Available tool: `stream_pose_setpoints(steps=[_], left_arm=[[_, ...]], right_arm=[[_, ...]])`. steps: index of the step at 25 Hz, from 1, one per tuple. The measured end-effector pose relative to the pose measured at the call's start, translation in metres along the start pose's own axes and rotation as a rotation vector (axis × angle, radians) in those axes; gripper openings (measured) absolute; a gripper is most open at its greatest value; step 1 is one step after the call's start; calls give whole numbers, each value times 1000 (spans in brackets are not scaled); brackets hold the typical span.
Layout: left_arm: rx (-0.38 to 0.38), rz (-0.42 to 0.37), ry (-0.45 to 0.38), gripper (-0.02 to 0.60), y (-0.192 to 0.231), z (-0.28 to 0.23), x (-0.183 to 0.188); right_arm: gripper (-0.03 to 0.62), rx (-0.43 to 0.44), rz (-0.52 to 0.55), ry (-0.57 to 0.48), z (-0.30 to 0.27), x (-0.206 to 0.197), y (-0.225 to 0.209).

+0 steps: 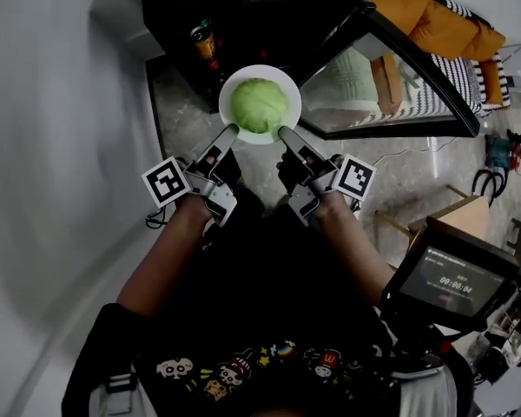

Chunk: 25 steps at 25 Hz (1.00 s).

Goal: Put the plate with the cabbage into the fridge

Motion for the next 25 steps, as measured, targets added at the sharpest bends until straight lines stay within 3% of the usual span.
stream_pose_setpoints(steps=[12, 18, 25], left_arm=[[4, -4, -24, 8, -4, 3, 3], [18, 36, 27, 8, 1, -2, 3], [38, 53, -27, 8, 7, 3, -4]], right_arm=[[14, -1, 10, 49, -7, 5, 5], [14, -38, -38, -15, 1, -4, 0], [14, -47, -19, 53, -1, 2, -6]])
Point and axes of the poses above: the fingertips, and each gripper's own axes: z backward along the fingers, y to its left, x out of its top, the point moved 8 cm from there along z, backward along the fingers, and after that the axes turned 2 degrees about y, right-handed, at the moved point
